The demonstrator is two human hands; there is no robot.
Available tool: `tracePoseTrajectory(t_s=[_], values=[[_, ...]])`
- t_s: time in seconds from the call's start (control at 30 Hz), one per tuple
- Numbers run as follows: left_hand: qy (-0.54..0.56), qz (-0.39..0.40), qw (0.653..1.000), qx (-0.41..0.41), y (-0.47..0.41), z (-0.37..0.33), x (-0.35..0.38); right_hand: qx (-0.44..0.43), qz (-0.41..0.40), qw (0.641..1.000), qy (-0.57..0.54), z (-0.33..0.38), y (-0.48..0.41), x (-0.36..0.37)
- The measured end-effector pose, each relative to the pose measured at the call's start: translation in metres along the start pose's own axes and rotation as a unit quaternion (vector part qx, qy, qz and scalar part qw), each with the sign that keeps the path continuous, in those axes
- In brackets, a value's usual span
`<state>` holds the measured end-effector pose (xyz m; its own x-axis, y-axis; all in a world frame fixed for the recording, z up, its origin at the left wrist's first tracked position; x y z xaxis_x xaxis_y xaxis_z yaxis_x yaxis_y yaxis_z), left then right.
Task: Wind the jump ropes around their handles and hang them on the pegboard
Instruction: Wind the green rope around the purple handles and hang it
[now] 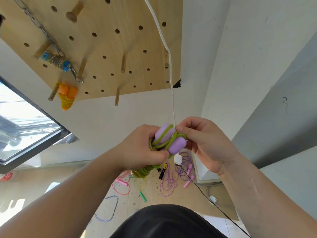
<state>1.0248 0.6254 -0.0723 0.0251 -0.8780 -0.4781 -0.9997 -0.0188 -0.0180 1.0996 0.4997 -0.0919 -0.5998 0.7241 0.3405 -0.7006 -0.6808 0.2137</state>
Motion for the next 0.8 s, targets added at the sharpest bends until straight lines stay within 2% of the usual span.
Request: tracePoseTrajectory(t_s=[0.13, 0.27, 0.37, 0.47, 0.63, 0.8], values=[[-0.005, -0.045, 0.998, -0.048, 0.000, 0.014, 0.001, -0.025, -0.022, 0.999, 0.001, 0.003, 0.005, 0.002], [-0.016, -0.063, 0.996, -0.061, -0.001, 0.017, 0.004, -0.093, -0.071, 0.990, 0.084, 0.005, 0.009, 0.004], [0.053, -0.064, 0.995, -0.054, -0.001, 0.014, 0.006, -0.133, -0.111, 0.979, 0.105, 0.007, 0.007, 0.001], [0.109, -0.086, 0.987, -0.077, -0.002, 0.016, 0.003, -0.128, -0.120, 0.982, 0.068, 0.006, 0.005, -0.002], [0.056, -0.127, 0.983, -0.118, -0.001, 0.022, -0.003, -0.121, -0.135, 0.980, 0.084, -0.001, 0.003, -0.007], [0.001, -0.156, 0.982, -0.105, -0.001, 0.020, -0.005, -0.123, -0.118, 0.977, 0.126, -0.002, 0.000, -0.006]])
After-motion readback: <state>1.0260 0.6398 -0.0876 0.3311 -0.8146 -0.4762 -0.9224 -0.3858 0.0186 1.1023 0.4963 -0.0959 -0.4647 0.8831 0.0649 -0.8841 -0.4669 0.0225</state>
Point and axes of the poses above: each hand's wrist, its own y-axis away from the middle knuckle, its own x-axis out of the palm, z = x × y, the point moved 7 cm from there along -y, towards the middle knuckle, and after that the axes turned 3 degrees about -z, right-handed, at the moved point
